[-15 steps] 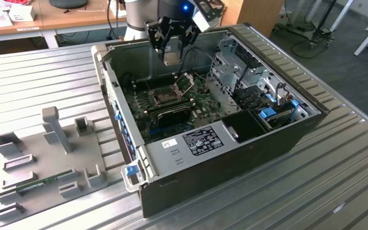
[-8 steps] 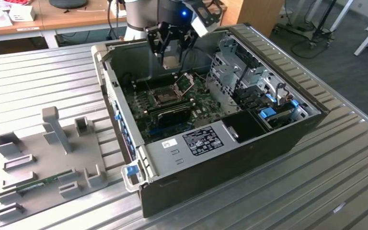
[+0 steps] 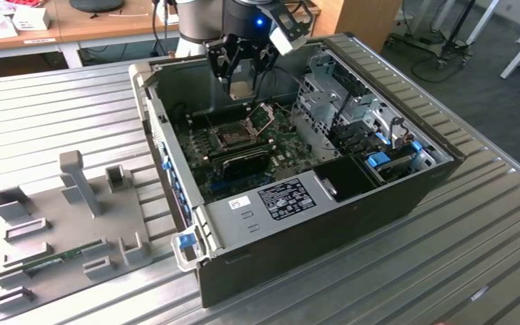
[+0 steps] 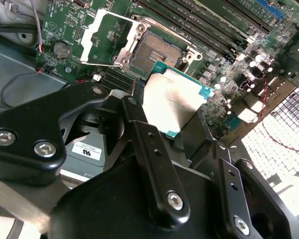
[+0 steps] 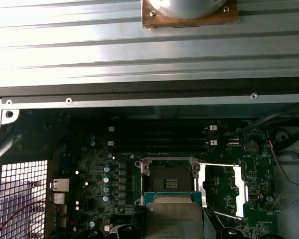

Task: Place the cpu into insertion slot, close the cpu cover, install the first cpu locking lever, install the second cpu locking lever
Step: 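Place the cpu into insertion slot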

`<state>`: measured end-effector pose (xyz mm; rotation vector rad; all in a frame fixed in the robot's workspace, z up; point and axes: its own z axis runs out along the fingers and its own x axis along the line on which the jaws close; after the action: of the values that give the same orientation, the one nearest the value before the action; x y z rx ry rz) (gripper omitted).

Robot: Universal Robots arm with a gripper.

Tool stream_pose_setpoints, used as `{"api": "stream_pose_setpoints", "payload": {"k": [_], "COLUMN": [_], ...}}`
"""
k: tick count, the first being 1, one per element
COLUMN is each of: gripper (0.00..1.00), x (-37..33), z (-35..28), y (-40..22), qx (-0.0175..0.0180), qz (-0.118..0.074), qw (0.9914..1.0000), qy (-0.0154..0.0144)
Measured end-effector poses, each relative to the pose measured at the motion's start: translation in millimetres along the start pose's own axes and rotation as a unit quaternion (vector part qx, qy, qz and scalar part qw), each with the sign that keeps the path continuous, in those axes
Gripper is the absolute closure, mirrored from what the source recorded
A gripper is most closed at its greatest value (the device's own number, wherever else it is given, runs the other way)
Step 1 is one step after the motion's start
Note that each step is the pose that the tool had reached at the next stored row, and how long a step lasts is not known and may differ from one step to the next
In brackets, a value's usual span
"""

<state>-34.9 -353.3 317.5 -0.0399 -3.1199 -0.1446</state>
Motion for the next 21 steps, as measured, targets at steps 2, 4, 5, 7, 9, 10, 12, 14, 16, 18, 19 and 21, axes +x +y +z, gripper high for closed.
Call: {"api": "stream_pose_setpoints", "payload": {"k": [2,4,5,7,9,10,12,14,16,18,19,21], "gripper": [0.45,0.45,0.45,0.45,0.45,0.45,0.45,0.45,0.45,0.45,0.45,0.45], "x": [0.0,0.0,0.0,-0.1,-0.1,-0.1,-0.1,-0.1,-0.1,-0.1,-0.1,-0.1], "z": [0.1,0.4,1.1,2.8,4.4,4.5,4.7,5.0,5.0,5.1,5.1,5.1], "y": [0.0,0.0,-0.1,-0.3,-0.4,-0.4,-0.4,-0.5,-0.5,-0.5,-0.5,-0.5], "qx": [-0.0001,-0.0002,-0.0003,-0.0002,-0.0002,0.0,-0.0001,-0.0001,-0.0001,-0.0001,-0.0001,-0.0001], "qz": [0.0,0.0,0.0,0.0,0.0,0.0,0.0,0.0,0.0,0.0,0.0,0.0], "qw": [1.0,1.0,1.0,1.0,1.0,1.0,1.0,1.0,1.0,1.0,1.0,1.0], "qy": [0.0,-0.0001,-0.0001,-0.0001,-0.0001,0.0,-0.0001,-0.0001,-0.0001,-0.0001,-0.0001,-0.0001]}}
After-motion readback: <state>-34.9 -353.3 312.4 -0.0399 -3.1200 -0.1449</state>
